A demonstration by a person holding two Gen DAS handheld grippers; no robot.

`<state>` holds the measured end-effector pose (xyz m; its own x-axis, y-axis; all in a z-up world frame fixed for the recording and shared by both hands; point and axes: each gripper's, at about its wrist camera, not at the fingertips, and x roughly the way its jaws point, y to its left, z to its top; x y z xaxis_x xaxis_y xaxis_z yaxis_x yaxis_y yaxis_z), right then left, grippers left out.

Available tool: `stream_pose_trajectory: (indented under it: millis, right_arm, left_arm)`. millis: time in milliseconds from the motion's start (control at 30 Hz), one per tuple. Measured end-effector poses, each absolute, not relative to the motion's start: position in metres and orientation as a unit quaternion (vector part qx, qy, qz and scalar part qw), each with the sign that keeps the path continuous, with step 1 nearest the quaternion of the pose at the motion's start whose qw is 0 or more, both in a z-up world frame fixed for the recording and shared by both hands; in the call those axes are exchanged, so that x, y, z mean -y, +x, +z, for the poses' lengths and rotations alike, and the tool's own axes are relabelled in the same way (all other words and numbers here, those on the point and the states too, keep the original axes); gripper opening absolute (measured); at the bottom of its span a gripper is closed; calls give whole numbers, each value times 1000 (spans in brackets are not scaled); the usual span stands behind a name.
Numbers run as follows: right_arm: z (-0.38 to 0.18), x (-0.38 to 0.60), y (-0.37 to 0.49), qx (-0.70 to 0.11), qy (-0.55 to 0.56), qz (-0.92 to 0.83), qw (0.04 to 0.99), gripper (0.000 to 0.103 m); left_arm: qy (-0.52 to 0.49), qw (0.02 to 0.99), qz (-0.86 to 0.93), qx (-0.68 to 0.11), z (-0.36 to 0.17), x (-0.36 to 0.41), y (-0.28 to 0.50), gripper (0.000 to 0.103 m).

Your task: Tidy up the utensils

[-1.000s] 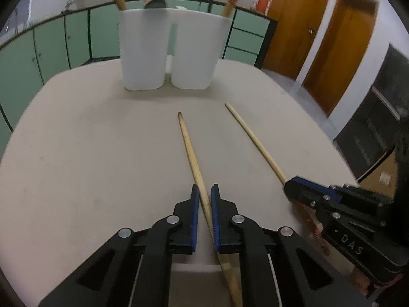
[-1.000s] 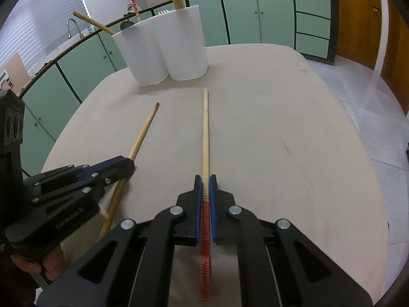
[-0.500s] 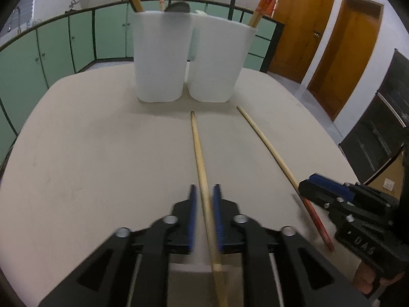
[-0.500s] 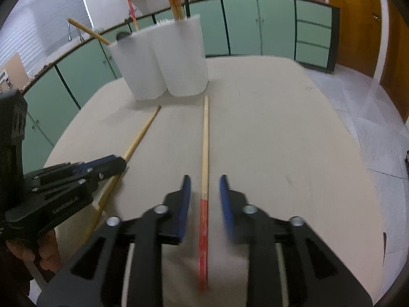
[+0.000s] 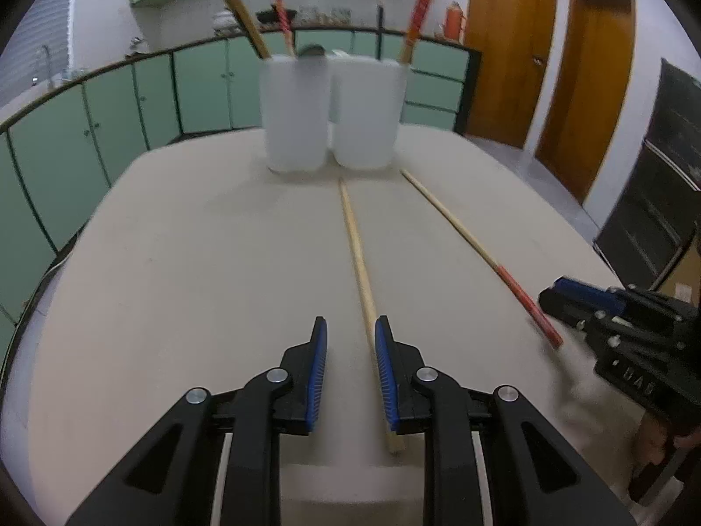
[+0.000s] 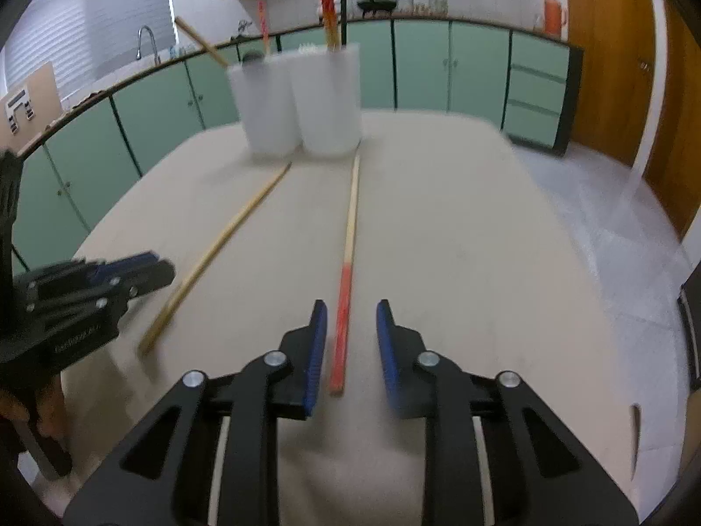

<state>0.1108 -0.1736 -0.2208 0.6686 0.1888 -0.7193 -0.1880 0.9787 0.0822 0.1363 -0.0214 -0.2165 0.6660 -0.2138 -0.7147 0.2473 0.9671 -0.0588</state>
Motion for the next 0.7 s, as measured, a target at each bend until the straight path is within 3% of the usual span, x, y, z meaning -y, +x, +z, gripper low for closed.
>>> stream_pose_trajectory:
  millis: [700]
  right_arm:
    - [-228, 163, 98, -398, -13, 103, 912, 15]
  left_arm:
    - [10, 900, -113, -421, -222, 21, 128, 41]
